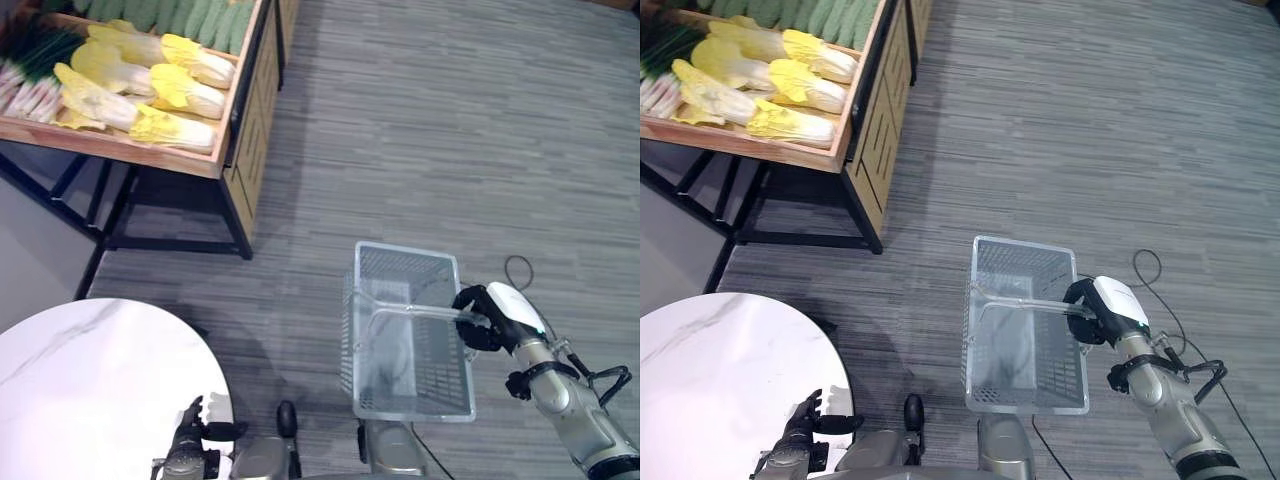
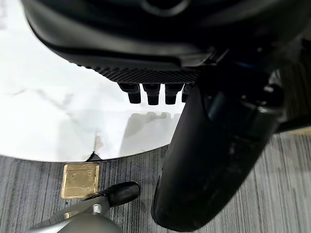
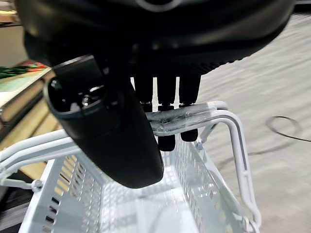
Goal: Get the vegetables into the basket
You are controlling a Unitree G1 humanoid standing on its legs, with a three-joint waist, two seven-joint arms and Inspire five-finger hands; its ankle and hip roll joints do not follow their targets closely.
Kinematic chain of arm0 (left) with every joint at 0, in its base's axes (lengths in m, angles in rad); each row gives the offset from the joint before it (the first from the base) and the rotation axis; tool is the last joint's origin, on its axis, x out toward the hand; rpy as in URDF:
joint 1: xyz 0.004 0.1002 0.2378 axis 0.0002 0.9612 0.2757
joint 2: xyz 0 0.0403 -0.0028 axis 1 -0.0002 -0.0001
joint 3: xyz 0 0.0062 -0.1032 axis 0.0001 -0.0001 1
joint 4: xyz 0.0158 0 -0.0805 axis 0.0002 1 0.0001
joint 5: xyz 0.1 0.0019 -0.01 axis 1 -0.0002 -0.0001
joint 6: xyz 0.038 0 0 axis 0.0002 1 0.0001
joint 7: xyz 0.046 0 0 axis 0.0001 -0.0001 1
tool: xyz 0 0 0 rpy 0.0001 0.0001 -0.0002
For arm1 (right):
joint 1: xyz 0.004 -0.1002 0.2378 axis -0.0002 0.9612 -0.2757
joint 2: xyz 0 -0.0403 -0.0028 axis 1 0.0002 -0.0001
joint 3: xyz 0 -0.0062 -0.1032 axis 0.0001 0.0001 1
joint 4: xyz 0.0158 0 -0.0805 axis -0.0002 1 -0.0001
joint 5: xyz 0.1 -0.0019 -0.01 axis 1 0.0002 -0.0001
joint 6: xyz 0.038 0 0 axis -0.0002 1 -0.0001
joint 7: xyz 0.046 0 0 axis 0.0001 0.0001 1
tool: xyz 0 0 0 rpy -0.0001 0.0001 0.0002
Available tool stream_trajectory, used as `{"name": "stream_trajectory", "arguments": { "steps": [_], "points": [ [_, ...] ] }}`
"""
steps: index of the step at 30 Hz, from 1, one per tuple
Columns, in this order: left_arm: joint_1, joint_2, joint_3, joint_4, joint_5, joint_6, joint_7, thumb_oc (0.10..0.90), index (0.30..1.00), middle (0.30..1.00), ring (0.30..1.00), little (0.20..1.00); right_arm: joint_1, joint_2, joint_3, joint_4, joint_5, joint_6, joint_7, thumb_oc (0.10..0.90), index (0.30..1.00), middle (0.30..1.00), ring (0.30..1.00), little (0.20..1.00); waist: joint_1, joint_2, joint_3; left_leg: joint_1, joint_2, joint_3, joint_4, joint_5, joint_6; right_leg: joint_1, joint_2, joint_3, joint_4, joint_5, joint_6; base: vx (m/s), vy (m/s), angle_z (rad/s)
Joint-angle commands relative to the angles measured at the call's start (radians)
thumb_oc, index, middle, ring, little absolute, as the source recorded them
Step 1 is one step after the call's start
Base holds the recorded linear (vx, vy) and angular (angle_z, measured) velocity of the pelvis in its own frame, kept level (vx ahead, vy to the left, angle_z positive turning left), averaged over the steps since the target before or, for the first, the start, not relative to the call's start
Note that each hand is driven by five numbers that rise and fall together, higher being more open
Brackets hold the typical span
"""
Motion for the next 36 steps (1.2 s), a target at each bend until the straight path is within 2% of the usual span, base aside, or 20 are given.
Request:
{"name": "stream_trajectory", "arguments": {
  "steps": [1,6,11,16,21,31,32,36],
  "points": [
    [0.04,0.026,0.013,-0.013,0.028,-0.021,0.001,0.9,1.0,1.0,1.0,1.0,-0.087,-0.072,-0.134,-0.085,0.043,-0.04,-0.101,0.4,0.3,0.3,0.3,0.3,0.045,0.009,-0.075,-0.06,0.033,-0.023,0.036,-0.05,-0.099,0.036,-0.124,-0.137,0.173,-0.198,0.049,0.0,-0.016,-0.44],
    [0.042,0.021,0.009,0.001,0.045,-0.014,-0.018,0.9,1.0,1.0,1.0,1.0,-0.092,-0.062,-0.108,-0.027,0.036,-0.034,-0.099,0.4,0.3,0.3,0.3,0.3,0.053,-0.013,-0.097,-0.042,0.03,0.035,0.054,-0.07,-0.108,0.067,-0.132,-0.2,0.088,-0.161,0.056,0.03,-0.057,-0.42],
    [0.034,0.018,0.005,0.006,0.062,-0.01,-0.014,0.9,1.0,1.0,1.0,1.0,-0.093,-0.039,-0.076,0.053,0.041,-0.025,-0.101,0.4,0.3,0.3,0.3,0.3,0.047,-0.013,-0.096,-0.038,0.043,0.042,0.062,-0.065,-0.123,0.076,-0.115,-0.185,0.062,-0.177,0.045,0.02,-0.095,-0.28],
    [0.032,-0.009,-0.003,0.012,0.061,-0.005,-0.002,0.9,1.0,1.0,1.0,1.0,-0.073,0.007,-0.057,0.197,0.057,-0.001,-0.121,0.4,0.3,0.3,0.3,0.3,0.037,0.005,-0.105,-0.01,0.065,0.035,0.035,-0.047,-0.143,0.108,-0.085,-0.184,0.027,-0.198,0.028,0.06,-0.133,-0.03],
    [0.035,-0.039,-0.048,-0.001,0.07,-0.002,0.004,0.9,1.0,1.0,1.0,1.0,-0.084,0.065,-0.059,0.387,0.111,0.021,-0.168,0.4,0.3,0.3,0.3,0.3,0.027,0.035,-0.109,0.001,0.088,0.021,0.022,-0.024,-0.164,0.126,-0.055,-0.178,0.012,-0.218,0.011,0.04,-0.115,0.0],
    [0.02,-0.063,-0.11,0.012,0.121,0.008,0.019,0.9,1.0,1.0,1.0,1.0,-0.099,0.146,-0.028,0.667,0.165,0.039,-0.195,0.4,0.3,0.3,0.3,0.3,0.016,0.059,-0.122,0.017,0.097,0.008,0.009,-0.014,-0.174,0.151,-0.041,-0.181,0.002,-0.231,0.0,0.03,-0.044,0.01],
    [0.007,-0.061,-0.124,0.011,0.128,0.014,0.029,0.9,1.0,1.0,1.0,1.0,-0.11,0.194,-0.034,0.73,0.217,0.047,-0.209,0.4,0.3,0.3,0.3,0.3,0.01,0.068,-0.116,0.02,0.107,0.01,0.011,-0.015,-0.172,0.127,-0.038,-0.175,0.078,-0.262,-0.009,-0.01,-0.039,0.02],
    [-0.004,-0.055,-0.129,0.004,0.127,0.013,0.037,0.9,1.0,1.0,1.0,1.0,-0.119,0.207,-0.02,0.765,0.217,0.051,-0.211,0.4,0.3,0.3,0.3,0.3,0.007,0.075,-0.099,0.01,0.119,0.008,0.019,-0.013,-0.174,0.077,-0.034,-0.162,0.149,-0.289,-0.019,-0.02,-0.047,-0.01]
  ]
}}
